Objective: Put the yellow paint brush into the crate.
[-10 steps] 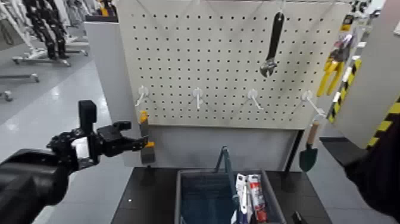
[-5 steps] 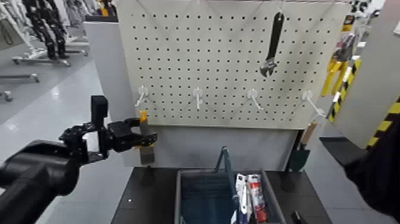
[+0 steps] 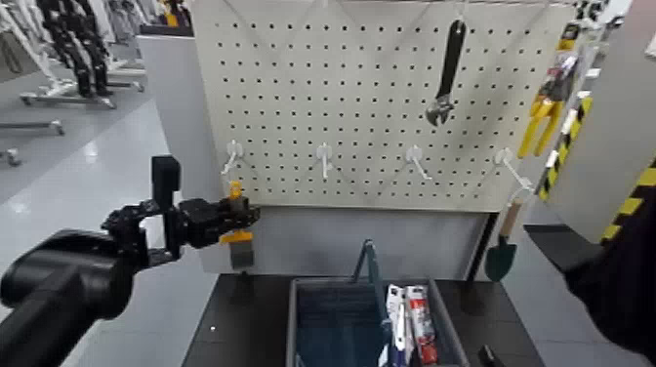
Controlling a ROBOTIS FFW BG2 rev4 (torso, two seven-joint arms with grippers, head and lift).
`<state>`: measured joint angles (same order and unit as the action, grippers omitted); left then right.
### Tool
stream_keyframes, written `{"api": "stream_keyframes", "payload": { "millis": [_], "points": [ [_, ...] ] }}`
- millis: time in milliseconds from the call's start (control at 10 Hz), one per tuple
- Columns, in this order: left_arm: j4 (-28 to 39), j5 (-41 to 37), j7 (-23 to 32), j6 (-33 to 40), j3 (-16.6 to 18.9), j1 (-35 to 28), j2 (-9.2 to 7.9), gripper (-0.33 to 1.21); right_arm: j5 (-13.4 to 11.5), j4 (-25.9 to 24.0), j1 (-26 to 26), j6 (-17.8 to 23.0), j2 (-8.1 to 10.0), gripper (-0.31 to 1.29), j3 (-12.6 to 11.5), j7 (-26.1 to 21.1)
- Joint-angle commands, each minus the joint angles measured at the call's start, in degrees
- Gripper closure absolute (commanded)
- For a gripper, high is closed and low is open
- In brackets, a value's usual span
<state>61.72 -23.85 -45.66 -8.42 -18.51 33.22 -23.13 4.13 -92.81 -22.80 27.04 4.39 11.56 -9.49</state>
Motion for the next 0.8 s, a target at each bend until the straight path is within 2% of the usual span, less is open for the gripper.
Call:
{"api": "stream_keyframes", "payload": {
  "millis": [100, 500, 600, 800],
  "points": [
    [0.15, -0.06, 0.05, 0.42, 0.49, -0.44, 0.02, 1.14, 0.09, 0.09, -0.06, 0.12, 0.0, 0.13, -0.14, 0.0],
    [1.65, -0.14, 0.14, 0.42, 1.19, -1.67, 0.02, 1.14, 0.09, 0.17, -0.06, 0.21, 0.09, 0.13, -0.22, 0.0],
    [3.93, -0.06, 0.49, -0.29, 1.99, -2.64, -0.07, 1.14, 0.09, 0.17, -0.06, 0.21, 0.18, 0.13, -0.22, 0.0],
    [12.63, 0.12, 2.16, -3.63, 4.71, -6.59, 0.02, 1.14, 0.09, 0.17, -0.06, 0.21, 0.18, 0.13, -0.31, 0.0]
  ]
}}
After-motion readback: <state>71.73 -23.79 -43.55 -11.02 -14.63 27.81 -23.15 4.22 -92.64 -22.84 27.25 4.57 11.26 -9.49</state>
